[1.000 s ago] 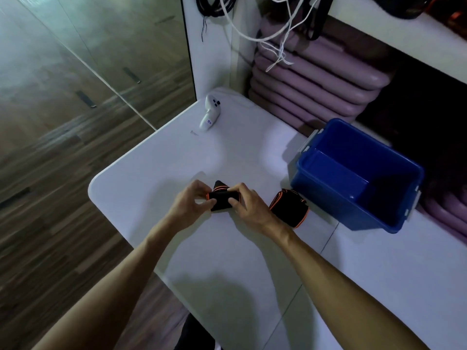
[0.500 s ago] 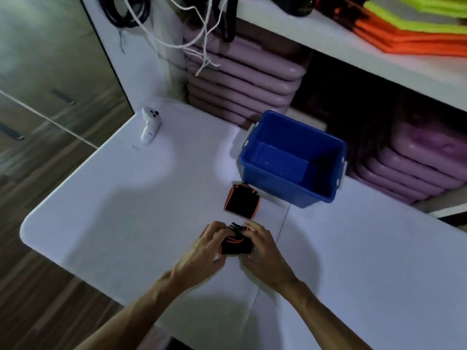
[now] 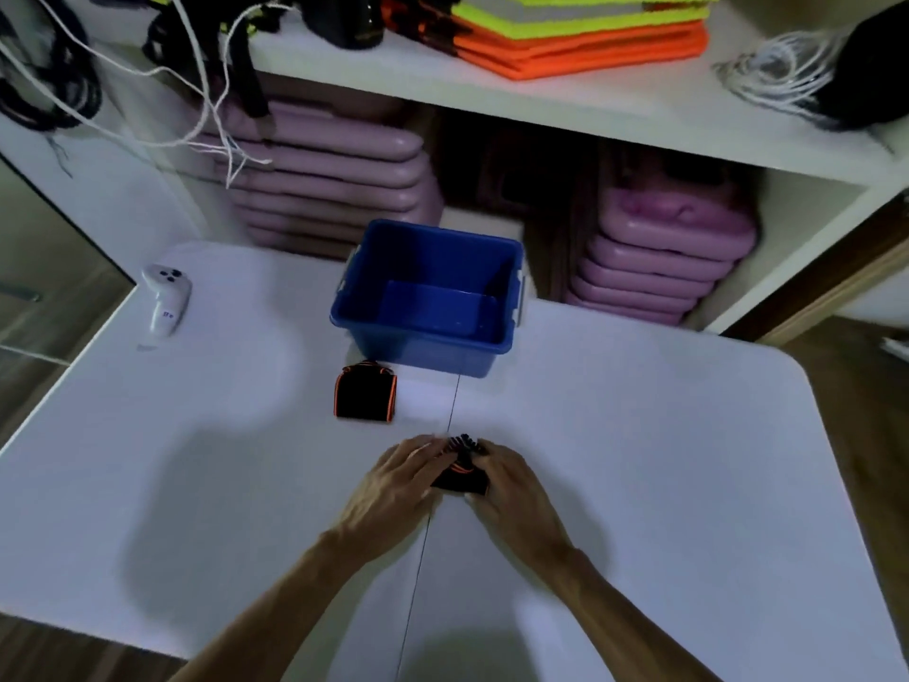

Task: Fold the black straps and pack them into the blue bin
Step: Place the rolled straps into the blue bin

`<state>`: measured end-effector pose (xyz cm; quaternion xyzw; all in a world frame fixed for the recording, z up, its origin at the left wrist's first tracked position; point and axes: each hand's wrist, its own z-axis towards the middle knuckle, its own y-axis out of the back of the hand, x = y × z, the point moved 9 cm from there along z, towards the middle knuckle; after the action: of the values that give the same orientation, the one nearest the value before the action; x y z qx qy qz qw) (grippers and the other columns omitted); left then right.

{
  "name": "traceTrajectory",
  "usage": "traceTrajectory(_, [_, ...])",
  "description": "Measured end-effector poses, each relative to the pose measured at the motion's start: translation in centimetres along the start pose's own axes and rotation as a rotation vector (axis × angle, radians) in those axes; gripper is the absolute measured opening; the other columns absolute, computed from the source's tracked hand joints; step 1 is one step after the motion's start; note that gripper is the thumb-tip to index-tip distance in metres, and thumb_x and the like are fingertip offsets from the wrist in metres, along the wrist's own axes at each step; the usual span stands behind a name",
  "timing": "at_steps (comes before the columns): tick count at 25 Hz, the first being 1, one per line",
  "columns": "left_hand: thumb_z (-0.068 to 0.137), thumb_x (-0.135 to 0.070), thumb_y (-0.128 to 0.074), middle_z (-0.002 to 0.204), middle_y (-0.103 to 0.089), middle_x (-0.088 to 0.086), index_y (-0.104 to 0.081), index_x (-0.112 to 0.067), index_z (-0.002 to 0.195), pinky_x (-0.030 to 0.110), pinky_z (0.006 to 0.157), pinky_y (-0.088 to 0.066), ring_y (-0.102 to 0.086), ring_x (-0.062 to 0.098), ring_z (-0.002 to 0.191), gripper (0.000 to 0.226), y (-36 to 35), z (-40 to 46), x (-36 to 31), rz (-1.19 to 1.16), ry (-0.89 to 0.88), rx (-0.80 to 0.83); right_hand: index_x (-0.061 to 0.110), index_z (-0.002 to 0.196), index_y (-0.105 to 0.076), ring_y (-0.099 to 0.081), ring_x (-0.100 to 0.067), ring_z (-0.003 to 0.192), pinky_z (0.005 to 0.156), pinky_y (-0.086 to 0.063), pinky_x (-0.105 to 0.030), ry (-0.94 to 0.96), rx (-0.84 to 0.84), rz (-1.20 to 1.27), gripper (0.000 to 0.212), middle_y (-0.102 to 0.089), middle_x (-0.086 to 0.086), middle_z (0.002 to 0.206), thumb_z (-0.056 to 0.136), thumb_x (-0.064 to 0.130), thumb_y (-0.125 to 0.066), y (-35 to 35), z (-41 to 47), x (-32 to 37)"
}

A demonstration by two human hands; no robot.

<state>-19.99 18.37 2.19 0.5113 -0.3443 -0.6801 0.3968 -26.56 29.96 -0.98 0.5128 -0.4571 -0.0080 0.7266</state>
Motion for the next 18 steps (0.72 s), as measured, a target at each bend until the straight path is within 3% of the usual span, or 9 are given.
traceTrajectory(4, [0.093,-0.025,-0.057,0.151,-0.034,0.015,-0.05,-0.005,0.135,0.048,0.11,-0.033,-0.029,0.027,0.142,0.046,5.4,1.2,3.1,0.123,0.029,-0.135,0.016,0.131,-0.053,-0.039,-0.005,0.13,0.107,-0.036,-0.02,0.083,-0.038,0.021,0.048,-0.047,0.006,0.139,0.086,0.011,-0.071,2.0,0.0,1.0])
traceTrajectory(8, [0.098,-0.033,-0.037,0.158,-0.016,0.014,-0.027,-0.009,0.148,0.048,0.116,-0.02,-0.014,0.027,0.146,0.056,11.4,5.5,10.6,0.229,0.182,-0.214,0.02,0.135,-0.053,-0.035,-0.004,0.134,0.112,-0.032,-0.023,0.093,-0.148,-0.031,0.041,-0.047,0.007,0.143,0.094,0.024,-0.063,5.6,4.3,4.4])
traceTrajectory(11, [0.098,-0.048,-0.017,0.16,-0.003,0.011,-0.012,-0.012,0.151,0.049,0.118,-0.01,-0.001,0.025,0.147,0.065,12.5,10.0,15.8,0.233,0.323,-0.141,0.021,0.131,-0.055,-0.038,-0.015,0.13,0.11,-0.031,-0.025,0.107,-0.276,-0.156,0.042,-0.05,0.006,0.143,0.092,0.032,-0.064,9.0,10.2,6.8])
traceTrajectory(15, [0.091,-0.06,0.0,0.159,0.009,0.012,0.003,-0.01,0.151,0.048,0.117,0.003,0.013,0.023,0.146,0.078,11.1,13.7,19.8,0.263,0.366,0.012,0.015,0.134,-0.052,-0.035,-0.006,0.127,0.107,-0.02,-0.005,0.026,-0.222,-0.054,0.05,-0.048,0.002,0.141,0.088,0.018,-0.072,9.9,19.3,7.2])
traceTrajectory(18, [0.087,-0.063,0.01,0.157,0.016,0.01,0.01,-0.012,0.15,0.044,0.115,0.013,0.022,0.02,0.143,0.081,9.9,13.7,20.5,0.239,0.373,0.046,0.015,0.132,-0.05,-0.039,-0.012,0.125,0.108,-0.03,-0.018,-0.032,-0.083,-0.086,0.051,-0.051,-0.002,0.136,0.086,0.012,-0.073,7.2,24.4,5.7])
